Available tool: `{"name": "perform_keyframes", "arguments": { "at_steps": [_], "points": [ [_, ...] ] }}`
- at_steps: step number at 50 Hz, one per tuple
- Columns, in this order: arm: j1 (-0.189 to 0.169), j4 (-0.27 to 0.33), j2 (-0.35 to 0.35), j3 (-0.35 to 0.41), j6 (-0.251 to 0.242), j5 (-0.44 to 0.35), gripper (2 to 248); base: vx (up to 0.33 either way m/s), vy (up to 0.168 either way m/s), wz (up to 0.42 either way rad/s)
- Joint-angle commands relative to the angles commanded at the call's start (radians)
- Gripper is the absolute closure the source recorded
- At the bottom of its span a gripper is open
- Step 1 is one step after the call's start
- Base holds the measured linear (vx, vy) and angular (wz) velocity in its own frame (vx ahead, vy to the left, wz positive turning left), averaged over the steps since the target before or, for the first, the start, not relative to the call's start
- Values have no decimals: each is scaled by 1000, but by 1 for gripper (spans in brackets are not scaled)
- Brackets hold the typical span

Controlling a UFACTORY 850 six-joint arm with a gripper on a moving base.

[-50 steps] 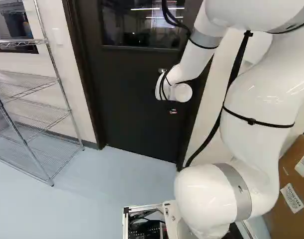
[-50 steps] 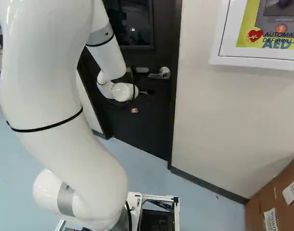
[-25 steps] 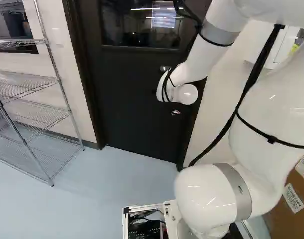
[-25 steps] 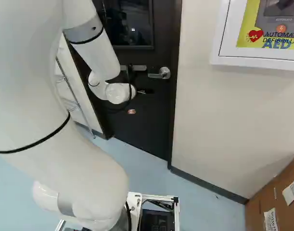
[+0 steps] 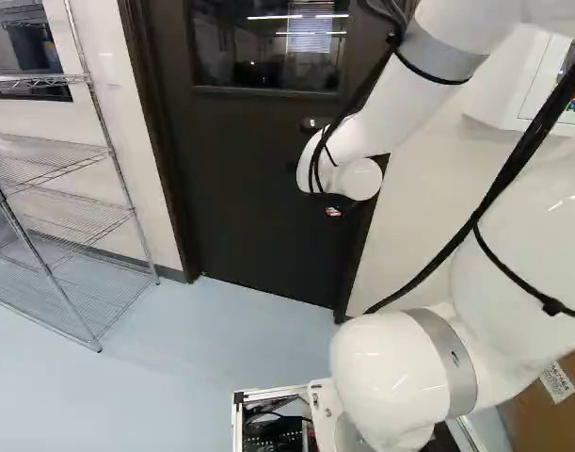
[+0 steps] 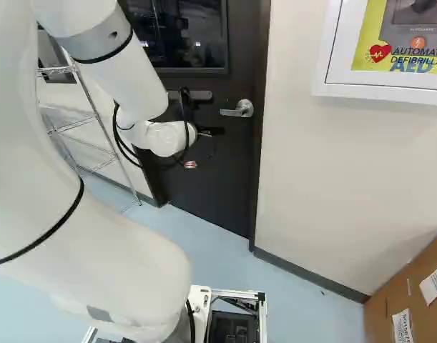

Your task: Open the door and move inside

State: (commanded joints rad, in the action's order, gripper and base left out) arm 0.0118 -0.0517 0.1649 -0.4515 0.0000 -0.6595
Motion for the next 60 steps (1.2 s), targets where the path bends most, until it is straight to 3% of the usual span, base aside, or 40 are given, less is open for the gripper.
{"name": "perform_keyframes", "arguments": {
  "at_steps": [60],
  "points": [
    [-10, 0, 96, -50, 0, 0, 3, 0, 0, 0]
  ]
}}
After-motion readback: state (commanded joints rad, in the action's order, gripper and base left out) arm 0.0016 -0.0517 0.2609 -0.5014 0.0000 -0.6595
